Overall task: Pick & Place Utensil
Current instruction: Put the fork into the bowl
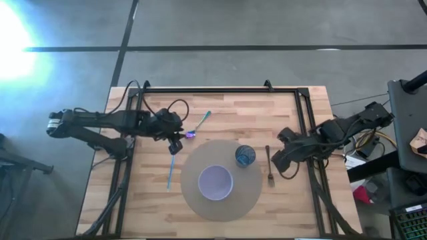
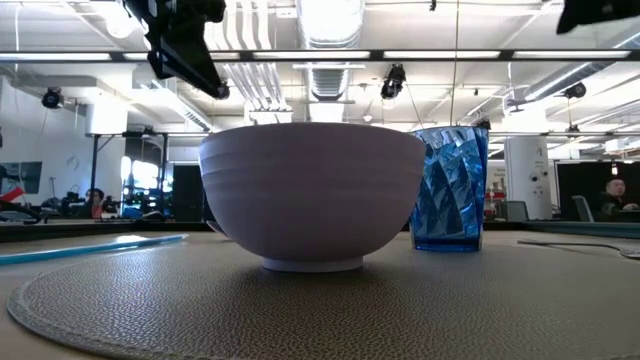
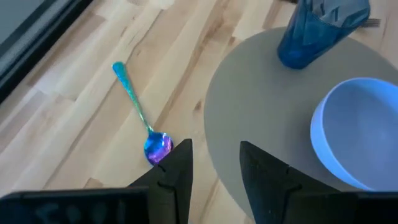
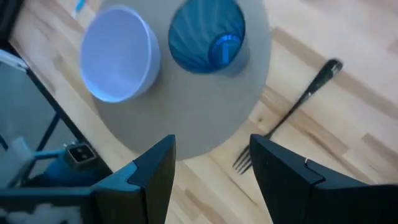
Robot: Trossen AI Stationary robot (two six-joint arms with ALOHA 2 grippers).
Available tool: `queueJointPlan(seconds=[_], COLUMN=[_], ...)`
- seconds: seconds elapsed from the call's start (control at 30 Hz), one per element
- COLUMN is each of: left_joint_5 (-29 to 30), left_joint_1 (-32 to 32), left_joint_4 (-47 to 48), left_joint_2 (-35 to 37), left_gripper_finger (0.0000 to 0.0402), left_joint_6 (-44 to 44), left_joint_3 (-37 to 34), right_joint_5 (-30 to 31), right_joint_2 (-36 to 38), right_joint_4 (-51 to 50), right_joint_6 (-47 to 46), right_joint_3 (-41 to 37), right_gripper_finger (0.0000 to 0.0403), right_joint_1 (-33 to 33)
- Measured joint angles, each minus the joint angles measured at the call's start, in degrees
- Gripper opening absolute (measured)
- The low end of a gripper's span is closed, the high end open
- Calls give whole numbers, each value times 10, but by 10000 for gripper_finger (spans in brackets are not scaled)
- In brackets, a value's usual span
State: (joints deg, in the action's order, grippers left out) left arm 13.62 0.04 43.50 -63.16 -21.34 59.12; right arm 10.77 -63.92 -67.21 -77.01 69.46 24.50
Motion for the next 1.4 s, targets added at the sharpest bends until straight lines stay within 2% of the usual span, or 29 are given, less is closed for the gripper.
queueJointPlan(seconds=[0.23,0.47,0.67,1.03,1.2,1.4], left_joint_5=[0,0,0,0,0,0], left_joint_1=[4,4,4,4,4,4], left_joint_4=[-2,-2,-2,-1,-1,0], left_joint_2=[0,0,0,0,0,0], left_gripper_finger=[124,124,124,124,124,124], left_joint_6=[25,28,28,28,28,28], left_joint_3=[5,5,5,5,5,5], right_joint_5=[29,17,-17,-18,-23,-45], right_joint_2=[0,-18,-92,-179,-168,-131], right_joint_4=[-103,-101,-102,-104,-92,21], right_joint_6=[-55,-98,-83,-35,-53,-68], right_joint_3=[30,2,1,-10,-63,-136], right_gripper_finger=[201,201,201,201,201,201], right_joint_1=[0,0,1,5,5,5])
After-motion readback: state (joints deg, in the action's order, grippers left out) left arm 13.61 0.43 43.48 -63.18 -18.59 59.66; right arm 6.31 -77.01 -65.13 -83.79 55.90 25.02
